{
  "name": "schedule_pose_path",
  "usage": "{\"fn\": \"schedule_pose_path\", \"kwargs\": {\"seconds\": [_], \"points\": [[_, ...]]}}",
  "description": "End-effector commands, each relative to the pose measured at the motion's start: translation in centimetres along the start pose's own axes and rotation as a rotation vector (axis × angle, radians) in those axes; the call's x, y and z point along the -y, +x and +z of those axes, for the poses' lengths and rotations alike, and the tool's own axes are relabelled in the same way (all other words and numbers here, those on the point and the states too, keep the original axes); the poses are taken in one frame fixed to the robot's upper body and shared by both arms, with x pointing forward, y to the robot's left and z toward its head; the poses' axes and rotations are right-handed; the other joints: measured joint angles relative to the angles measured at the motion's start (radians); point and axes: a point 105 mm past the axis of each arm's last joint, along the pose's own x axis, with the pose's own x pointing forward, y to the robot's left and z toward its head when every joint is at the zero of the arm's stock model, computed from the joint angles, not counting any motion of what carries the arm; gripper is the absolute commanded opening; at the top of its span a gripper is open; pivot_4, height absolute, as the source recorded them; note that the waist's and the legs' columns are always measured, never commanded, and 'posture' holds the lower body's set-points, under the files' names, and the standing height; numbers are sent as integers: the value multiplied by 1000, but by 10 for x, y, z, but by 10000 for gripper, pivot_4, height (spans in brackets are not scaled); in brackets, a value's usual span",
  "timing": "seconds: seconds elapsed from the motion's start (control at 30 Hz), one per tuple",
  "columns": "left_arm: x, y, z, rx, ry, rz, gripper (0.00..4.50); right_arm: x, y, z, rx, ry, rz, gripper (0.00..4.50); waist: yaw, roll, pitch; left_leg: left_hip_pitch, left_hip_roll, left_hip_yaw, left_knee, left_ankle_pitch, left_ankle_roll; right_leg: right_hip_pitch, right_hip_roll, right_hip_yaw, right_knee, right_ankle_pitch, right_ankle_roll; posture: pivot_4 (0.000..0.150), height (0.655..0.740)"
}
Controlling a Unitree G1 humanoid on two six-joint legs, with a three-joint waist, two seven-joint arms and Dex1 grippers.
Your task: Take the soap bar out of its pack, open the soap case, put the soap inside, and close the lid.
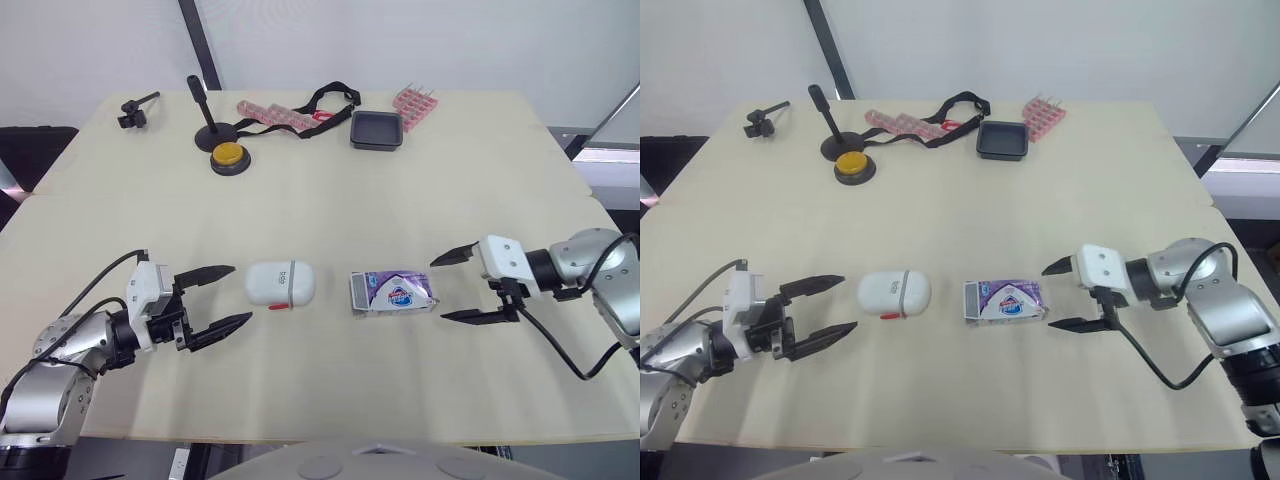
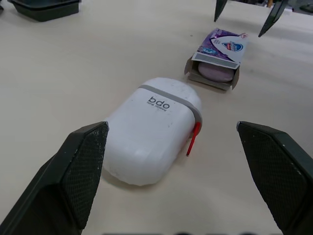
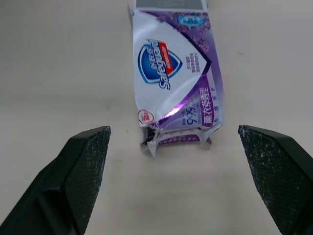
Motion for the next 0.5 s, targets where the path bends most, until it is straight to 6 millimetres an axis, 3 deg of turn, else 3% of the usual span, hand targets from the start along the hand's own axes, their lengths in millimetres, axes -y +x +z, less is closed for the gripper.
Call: {"fn": "schedule_pose_path", "kwargs": {"seconds": [0.03, 0.5], "points": [[5, 2, 5, 4, 61, -52, 44834, 8, 1, 6, 11, -38, -13, 45000, -2, 0, 0, 0, 0, 0, 0, 0, 0, 0, 0, 0, 0, 0, 0, 1500, 7291], [7, 8, 11, 34, 83, -71, 44834, 15, 21, 6, 37, -11, 33, 45000, -5, 0, 0, 0, 1, 1, 3, 0, 0, -3, 1, 0, 5, 0, 0, 1500, 7291]]}}
